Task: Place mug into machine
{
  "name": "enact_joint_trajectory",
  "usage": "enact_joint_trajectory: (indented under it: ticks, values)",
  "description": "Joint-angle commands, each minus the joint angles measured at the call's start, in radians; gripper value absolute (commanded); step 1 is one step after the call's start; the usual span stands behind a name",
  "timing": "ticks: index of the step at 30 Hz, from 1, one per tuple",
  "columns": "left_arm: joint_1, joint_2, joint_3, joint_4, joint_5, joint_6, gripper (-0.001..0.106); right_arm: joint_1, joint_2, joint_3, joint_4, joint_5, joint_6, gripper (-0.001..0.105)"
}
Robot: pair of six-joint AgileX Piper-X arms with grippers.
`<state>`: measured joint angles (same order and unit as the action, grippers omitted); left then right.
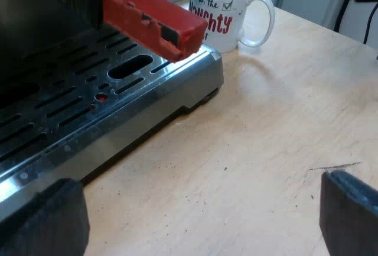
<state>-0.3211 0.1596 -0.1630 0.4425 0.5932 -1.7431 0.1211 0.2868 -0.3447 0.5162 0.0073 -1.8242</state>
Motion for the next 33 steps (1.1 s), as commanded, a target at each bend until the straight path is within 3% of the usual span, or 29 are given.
enact_joint_trajectory:
  ticks: [1, 9, 14, 15, 25, 29, 33]
  values:
    - [-0.005, 0.004, -0.003, -0.021, 0.011, -0.001, 0.081, -0.002, 0.003, 0.057, -0.116, -0.03, -0.013, 0.08]
    - [-0.005, 0.004, -0.003, -0.021, 0.011, -0.001, 0.081, 0.0, 0.1, 0.217, -0.443, -0.007, -0.037, 0.08]
    - [-0.005, 0.004, -0.003, -0.021, 0.011, -0.001, 0.081, 0.0, 0.177, 0.241, -0.561, 0.007, -0.036, 0.08]
    - [-0.005, 0.004, -0.003, -0.021, 0.011, -0.001, 0.081, 0.0, 0.267, 0.246, -0.658, 0.017, -0.036, 0.08]
    - [-0.005, 0.004, -0.003, -0.021, 0.011, -0.001, 0.081, 0.0, 0.626, 0.236, -1.012, 0.017, -0.032, 0.072]
    - [-0.005, 0.004, -0.003, -0.021, 0.011, -0.001, 0.081, 0.0, 0.803, 0.194, -1.129, 0.017, 0.011, 0.068]
    - [-0.005, 0.004, -0.003, -0.021, 0.011, -0.001, 0.081, 0.0, 0.935, 0.139, -1.202, 0.017, 0.013, 0.06]
